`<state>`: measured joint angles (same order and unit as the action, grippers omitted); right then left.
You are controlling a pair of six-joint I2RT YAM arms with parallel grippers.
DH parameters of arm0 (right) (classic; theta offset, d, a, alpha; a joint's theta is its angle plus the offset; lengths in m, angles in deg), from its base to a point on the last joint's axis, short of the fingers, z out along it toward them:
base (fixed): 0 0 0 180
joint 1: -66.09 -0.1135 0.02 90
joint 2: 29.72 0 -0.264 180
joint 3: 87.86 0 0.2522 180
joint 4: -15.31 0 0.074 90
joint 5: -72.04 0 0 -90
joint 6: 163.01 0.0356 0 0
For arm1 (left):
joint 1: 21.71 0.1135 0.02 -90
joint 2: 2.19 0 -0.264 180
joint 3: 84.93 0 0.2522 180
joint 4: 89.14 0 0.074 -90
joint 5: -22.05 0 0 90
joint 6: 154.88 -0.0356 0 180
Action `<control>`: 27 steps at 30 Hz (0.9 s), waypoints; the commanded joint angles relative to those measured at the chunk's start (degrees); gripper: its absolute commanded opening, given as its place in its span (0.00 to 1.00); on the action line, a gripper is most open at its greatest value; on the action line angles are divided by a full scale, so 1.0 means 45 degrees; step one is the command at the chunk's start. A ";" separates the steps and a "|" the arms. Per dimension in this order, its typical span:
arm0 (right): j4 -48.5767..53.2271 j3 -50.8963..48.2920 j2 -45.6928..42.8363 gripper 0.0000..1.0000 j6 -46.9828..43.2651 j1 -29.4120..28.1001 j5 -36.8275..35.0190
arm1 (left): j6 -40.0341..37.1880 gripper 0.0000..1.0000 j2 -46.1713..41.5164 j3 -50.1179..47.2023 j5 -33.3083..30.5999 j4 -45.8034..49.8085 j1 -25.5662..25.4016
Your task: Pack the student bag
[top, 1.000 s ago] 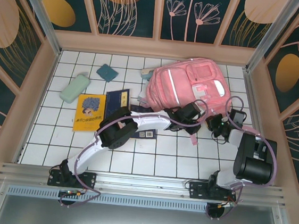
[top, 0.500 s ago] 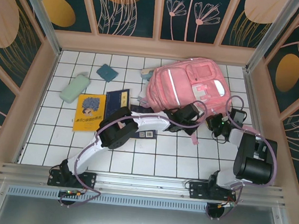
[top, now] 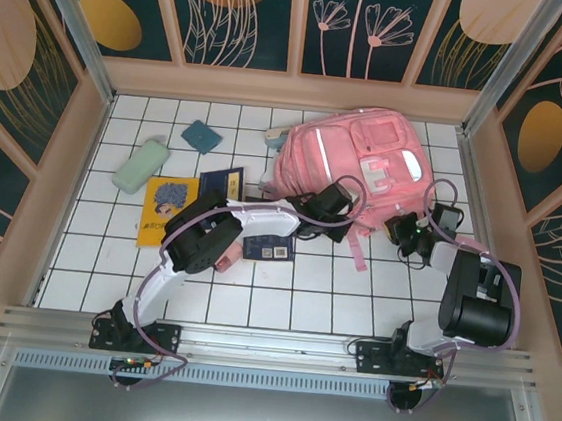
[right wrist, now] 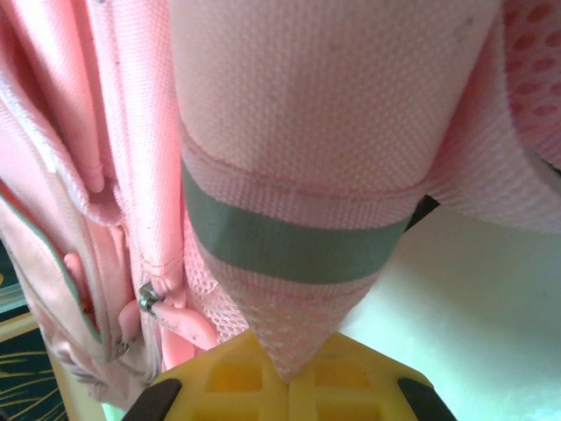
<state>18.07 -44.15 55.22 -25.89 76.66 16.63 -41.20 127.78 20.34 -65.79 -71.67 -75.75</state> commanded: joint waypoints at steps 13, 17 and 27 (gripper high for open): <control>0.0904 0.0639 -0.0693 0.00 -0.0549 0.0055 0.0010 | 0.0179 0.08 0.0796 0.1786 -0.2818 0.1154 0.1020; 0.0510 0.1153 0.0527 0.00 -0.0579 0.0055 -0.0167 | 0.0029 0.08 0.1644 0.2873 -0.3009 0.1586 0.1187; 0.0390 0.2269 0.2211 0.00 -0.0675 0.0036 -0.0440 | -0.0078 0.10 0.1402 0.2911 -0.2398 0.1396 0.1228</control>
<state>20.08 -35.14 64.01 -27.71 76.49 17.51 -41.04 136.41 35.88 -75.02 -65.77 -72.32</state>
